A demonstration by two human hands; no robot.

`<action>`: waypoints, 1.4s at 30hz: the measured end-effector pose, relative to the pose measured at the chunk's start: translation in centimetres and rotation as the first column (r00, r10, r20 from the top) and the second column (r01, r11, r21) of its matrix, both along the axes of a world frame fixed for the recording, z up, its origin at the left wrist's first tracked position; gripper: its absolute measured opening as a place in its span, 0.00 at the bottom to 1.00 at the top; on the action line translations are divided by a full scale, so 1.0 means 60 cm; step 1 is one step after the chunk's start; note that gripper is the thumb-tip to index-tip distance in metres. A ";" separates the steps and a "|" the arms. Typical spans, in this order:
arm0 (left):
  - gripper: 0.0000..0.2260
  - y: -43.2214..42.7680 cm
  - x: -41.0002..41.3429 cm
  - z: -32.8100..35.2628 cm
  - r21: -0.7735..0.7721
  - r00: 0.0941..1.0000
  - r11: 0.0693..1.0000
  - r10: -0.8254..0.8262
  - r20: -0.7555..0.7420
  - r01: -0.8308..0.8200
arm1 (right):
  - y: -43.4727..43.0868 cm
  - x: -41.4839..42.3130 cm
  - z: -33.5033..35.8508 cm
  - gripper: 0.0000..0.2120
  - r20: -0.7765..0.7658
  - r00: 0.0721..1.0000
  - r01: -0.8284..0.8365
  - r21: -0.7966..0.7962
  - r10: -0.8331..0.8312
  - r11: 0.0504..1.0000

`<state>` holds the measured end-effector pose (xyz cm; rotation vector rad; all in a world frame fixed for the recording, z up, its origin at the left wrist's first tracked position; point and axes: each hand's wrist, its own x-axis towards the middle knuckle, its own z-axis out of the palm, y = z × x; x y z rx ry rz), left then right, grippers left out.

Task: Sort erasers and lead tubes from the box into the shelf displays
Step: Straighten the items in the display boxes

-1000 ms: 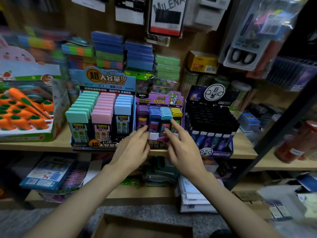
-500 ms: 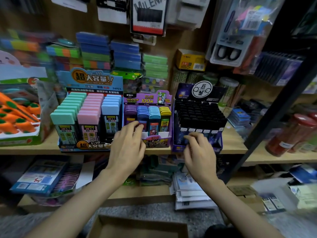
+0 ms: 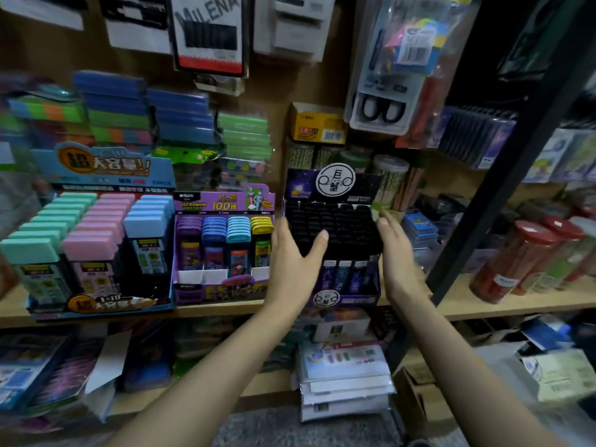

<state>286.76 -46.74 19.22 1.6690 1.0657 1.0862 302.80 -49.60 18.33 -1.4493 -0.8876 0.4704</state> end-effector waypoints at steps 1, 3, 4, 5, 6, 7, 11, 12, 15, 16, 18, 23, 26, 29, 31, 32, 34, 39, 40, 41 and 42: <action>0.31 0.010 0.006 0.003 -0.023 0.999 0.999 0.024 0.021 -0.024 | 0.008 -0.001 0.002 0.22 -0.034 0.999 -0.011 0.021 0.012 1.000; 0.30 0.031 0.017 0.009 -0.068 0.997 0.996 0.057 0.044 -0.054 | 0.019 -0.003 0.008 0.21 -0.112 0.994 -0.007 0.051 0.013 0.999; 0.30 0.039 0.021 0.012 -0.088 0.996 0.994 0.069 0.052 -0.064 | 0.023 -0.003 0.008 0.19 -0.138 0.990 -0.013 0.063 0.022 0.998; 0.29 0.047 0.025 0.015 -0.101 0.995 0.993 0.074 0.063 -0.067 | 0.027 -0.002 0.005 0.17 -0.139 0.990 -0.025 0.066 0.034 0.997; 0.29 0.052 0.028 0.017 -0.106 0.994 0.992 0.075 0.075 -0.067 | 0.028 -0.003 0.003 0.14 -0.117 0.992 -0.036 0.064 0.044 0.997; 0.29 0.056 0.030 0.018 -0.106 0.994 0.992 0.073 0.078 -0.065 | 0.029 -0.005 0.001 0.13 -0.073 0.996 -0.040 0.053 0.044 0.998; 0.28 0.059 0.032 0.012 -0.008 0.996 0.997 0.072 -0.045 -0.073 | 0.022 -0.009 0.003 0.23 0.128 0.991 -0.023 -0.003 0.023 1.000; 0.27 0.060 0.032 0.012 0.023 0.994 0.997 0.071 -0.084 -0.070 | 0.020 -0.009 0.005 0.23 0.125 0.992 -0.032 -0.014 0.033 0.999; 0.27 0.067 0.030 0.018 0.074 0.980 0.996 0.055 -0.191 -0.042 | 0.011 -0.004 0.017 0.22 0.216 0.975 -0.042 -0.058 0.054 0.997; 0.27 0.069 0.030 0.020 0.092 0.972 0.995 0.051 -0.231 -0.031 | 0.010 -0.001 0.023 0.21 0.347 0.937 -0.008 -0.093 0.040 0.996; 0.27 0.072 0.030 0.022 0.133 0.946 0.991 0.046 -0.320 -0.003 | 0.010 0.006 0.033 0.22 0.630 0.775 0.044 -0.137 0.053 0.990; 0.26 0.077 0.030 0.031 0.159 0.889 0.987 0.042 -0.455 0.035 | 0.020 0.000 0.052 0.21 0.775 0.553 -0.020 -0.356 0.307 0.934; 0.25 0.066 0.018 0.048 0.197 0.899 0.979 0.042 -0.437 0.050 | 0.014 -0.003 0.073 0.22 0.761 0.536 -0.018 -0.424 0.366 0.906; 0.21 0.042 -0.023 0.075 0.338 0.920 0.937 0.053 -0.388 0.088 | 0.005 -0.028 0.099 0.21 0.823 0.476 -0.002 -0.351 0.310 0.936; 0.16 0.031 -0.076 0.091 0.457 0.923 0.886 0.112 -0.368 0.074 | 0.000 -0.066 0.119 0.18 0.842 0.459 -0.075 -0.281 0.283 0.957; 0.14 0.028 -0.109 0.099 0.502 0.919 0.863 0.154 -0.363 0.053 | -0.001 -0.091 0.127 0.16 0.838 0.461 -0.129 -0.264 0.293 0.956; 0.12 0.029 -0.185 0.109 0.535 0.900 0.845 0.235 -0.368 -0.002 | 0.000 -0.145 0.142 0.14 0.804 0.486 -0.242 -0.254 0.343 0.937; 0.12 0.050 -0.368 0.106 0.519 0.814 0.852 0.345 -0.467 -0.063 | 0.027 -0.286 0.134 0.13 0.709 0.529 -0.412 -0.266 0.466 0.872; 0.13 0.056 -0.398 0.102 0.513 0.805 0.856 0.352 -0.478 -0.070 | 0.036 -0.312 0.128 0.14 0.682 0.549 -0.422 -0.273 0.483 0.865; 0.14 0.064 -0.425 0.096 0.504 0.798 0.860 0.359 -0.484 -0.081 | 0.047 -0.337 0.121 0.15 0.635 0.591 -0.434 -0.271 0.498 0.859; 0.15 0.071 -0.448 0.089 0.490 0.795 0.866 0.366 -0.484 -0.100 | 0.055 -0.362 0.114 0.16 0.555 0.654 -0.450 -0.262 0.515 0.854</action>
